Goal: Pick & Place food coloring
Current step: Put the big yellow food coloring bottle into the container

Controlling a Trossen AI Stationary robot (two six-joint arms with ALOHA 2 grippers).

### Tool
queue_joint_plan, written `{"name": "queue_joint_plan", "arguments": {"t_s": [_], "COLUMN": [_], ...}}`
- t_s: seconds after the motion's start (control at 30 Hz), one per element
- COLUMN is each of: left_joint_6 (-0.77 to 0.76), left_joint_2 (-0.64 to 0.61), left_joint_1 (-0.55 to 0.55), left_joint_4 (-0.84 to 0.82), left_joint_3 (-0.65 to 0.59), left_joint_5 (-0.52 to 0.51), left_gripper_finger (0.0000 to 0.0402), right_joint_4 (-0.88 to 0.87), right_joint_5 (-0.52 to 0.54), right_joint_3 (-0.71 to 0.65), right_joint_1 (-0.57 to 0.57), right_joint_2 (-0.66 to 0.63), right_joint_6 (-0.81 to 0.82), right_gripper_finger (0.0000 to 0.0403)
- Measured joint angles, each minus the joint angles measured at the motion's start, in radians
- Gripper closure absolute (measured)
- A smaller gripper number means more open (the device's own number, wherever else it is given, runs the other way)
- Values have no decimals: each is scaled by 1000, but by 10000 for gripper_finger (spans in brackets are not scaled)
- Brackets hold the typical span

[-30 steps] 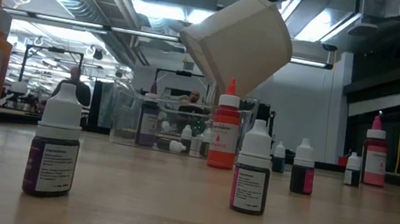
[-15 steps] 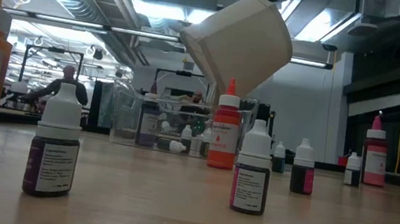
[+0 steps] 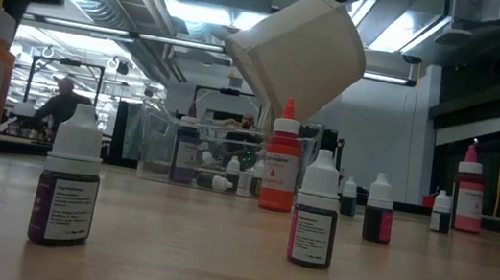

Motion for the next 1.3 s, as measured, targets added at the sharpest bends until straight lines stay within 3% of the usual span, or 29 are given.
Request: {"name": "queue_joint_plan", "arguments": {"t_s": [0.33, 0.63, 0.83, 0.97, 1.23, 1.3], "left_joint_6": [-34, -51, -28, 7, 26, 147], "left_joint_2": [51, 49, 49, 49, 44, 8], "left_joint_1": [17, 18, 34, 78, 265, 330], "left_joint_4": [60, 63, 37, -118, -726, -702], "left_joint_3": [5, 36, 131, 285, 612, 605], "left_joint_5": [10, 48, -22, -115, -296, -312], "left_gripper_finger": [157, 255, 259, 259, 259, 259], "right_joint_4": [0, 0, 0, 0, 0, 0], "right_joint_5": [0, 0, 0, 0, 0, 0], "right_joint_3": [0, 0, 0, 0, 0, 0], "right_joint_1": [0, 0, 0, 0, 0, 0], "right_joint_2": [0, 0, 0, 0, 0, 0], "right_joint_6": [0, 0, 0, 0, 0, 0], "right_gripper_finger": [359, 359, 359, 359, 359, 359]}}
